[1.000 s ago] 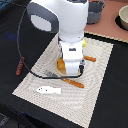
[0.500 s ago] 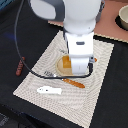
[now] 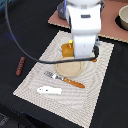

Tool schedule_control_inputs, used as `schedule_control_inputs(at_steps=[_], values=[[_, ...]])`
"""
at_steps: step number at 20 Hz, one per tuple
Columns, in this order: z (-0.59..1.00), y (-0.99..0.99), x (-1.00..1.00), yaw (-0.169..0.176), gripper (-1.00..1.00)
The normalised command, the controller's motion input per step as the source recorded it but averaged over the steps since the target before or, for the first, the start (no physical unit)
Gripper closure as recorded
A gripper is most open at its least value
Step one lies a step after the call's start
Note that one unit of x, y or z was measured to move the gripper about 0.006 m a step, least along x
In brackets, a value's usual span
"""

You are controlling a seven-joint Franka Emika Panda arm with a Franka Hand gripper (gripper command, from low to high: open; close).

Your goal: Interact with the objects in diverse but meaningful ways.

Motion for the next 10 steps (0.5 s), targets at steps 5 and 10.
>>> schedule_control_inputs(at_steps=[5, 10], values=[[-0.1, 0.18, -0.84, 0.0, 1.0], [-0.11, 0.07, -0.8, 0.0, 1.0]])
